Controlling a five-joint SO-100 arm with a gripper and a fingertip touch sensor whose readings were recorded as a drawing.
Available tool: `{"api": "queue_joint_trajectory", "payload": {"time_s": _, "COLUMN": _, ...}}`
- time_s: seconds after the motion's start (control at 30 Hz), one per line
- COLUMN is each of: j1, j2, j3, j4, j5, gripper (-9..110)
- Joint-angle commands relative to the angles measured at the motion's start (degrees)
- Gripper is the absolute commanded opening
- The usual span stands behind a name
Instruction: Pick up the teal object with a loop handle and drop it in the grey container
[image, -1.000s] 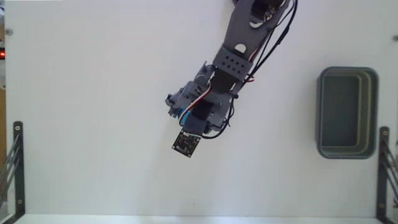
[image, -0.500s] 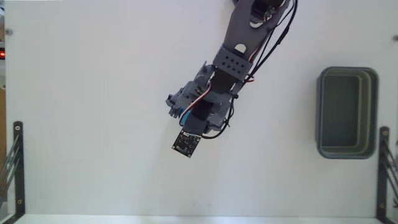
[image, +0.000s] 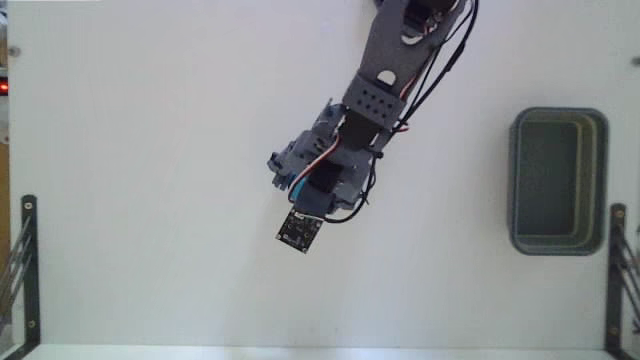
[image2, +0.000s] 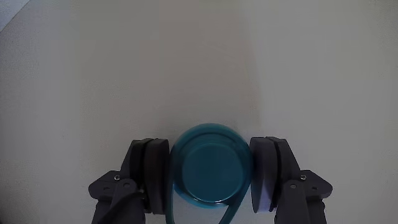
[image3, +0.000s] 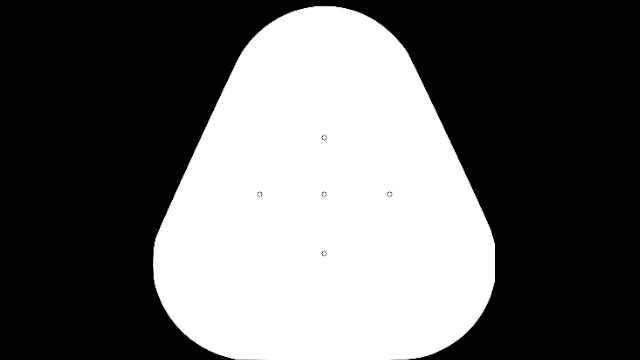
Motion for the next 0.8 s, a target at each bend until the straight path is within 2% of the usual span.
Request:
{"api": "queue_joint_trajectory", "payload": {"time_s": 0.0, "j1": 0.70, "j2": 2.03, "j3": 0.06, "j4": -0.93, "j5": 0.26, "gripper": 75}}
{"api": "queue_joint_trajectory", "payload": {"time_s": 0.77, "j1": 0.70, "j2": 2.03, "j3": 0.06, "j4": -0.93, "j5": 0.26, "gripper": 69}}
